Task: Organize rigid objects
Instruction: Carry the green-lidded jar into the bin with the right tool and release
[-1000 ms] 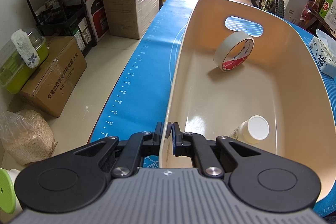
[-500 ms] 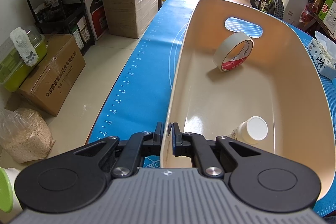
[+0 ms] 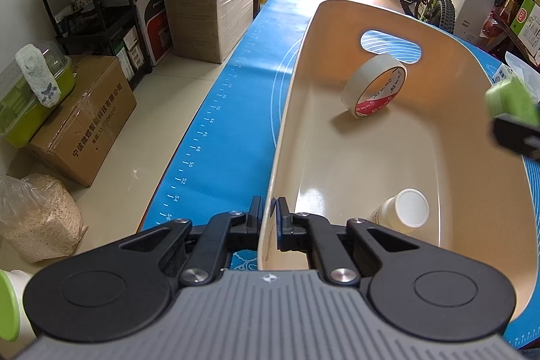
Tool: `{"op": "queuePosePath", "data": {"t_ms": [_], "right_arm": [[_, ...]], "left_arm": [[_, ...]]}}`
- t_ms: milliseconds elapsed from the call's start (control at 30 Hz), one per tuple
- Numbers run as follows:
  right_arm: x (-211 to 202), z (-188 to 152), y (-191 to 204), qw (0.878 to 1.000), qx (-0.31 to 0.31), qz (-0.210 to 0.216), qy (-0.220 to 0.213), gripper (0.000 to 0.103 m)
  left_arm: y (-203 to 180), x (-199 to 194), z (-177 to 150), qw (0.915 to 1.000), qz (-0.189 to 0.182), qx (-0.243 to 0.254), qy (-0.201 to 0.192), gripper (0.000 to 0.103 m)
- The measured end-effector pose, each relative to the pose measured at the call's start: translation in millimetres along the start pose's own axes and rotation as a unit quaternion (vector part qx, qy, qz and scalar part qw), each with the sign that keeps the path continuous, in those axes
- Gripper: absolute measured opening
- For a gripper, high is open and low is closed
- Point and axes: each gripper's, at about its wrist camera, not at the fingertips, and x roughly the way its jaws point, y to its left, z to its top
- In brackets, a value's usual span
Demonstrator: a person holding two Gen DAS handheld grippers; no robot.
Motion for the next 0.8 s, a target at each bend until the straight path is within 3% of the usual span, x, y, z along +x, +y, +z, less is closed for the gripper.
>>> {"op": "queuePosePath", "data": {"t_ms": [367, 600, 800], "right_arm": [[46, -23, 49, 0.996, -0.033, 0.008, 0.08, 0.054], [51, -28, 54, 0.994, -0.049, -0.002, 0.096, 0.054], [45, -22, 37, 0.995, -0.015, -0.004, 0.094, 0.06]], "left_arm": [[1, 0, 0, 1.0, -0.004, -0.003, 0.001, 0.008], [0, 0, 1, 1.0, -0.004, -0.002, 0.001, 0.008], [1, 0, 1, 1.0, -0.005, -0.003, 0.001, 0.008]]}}
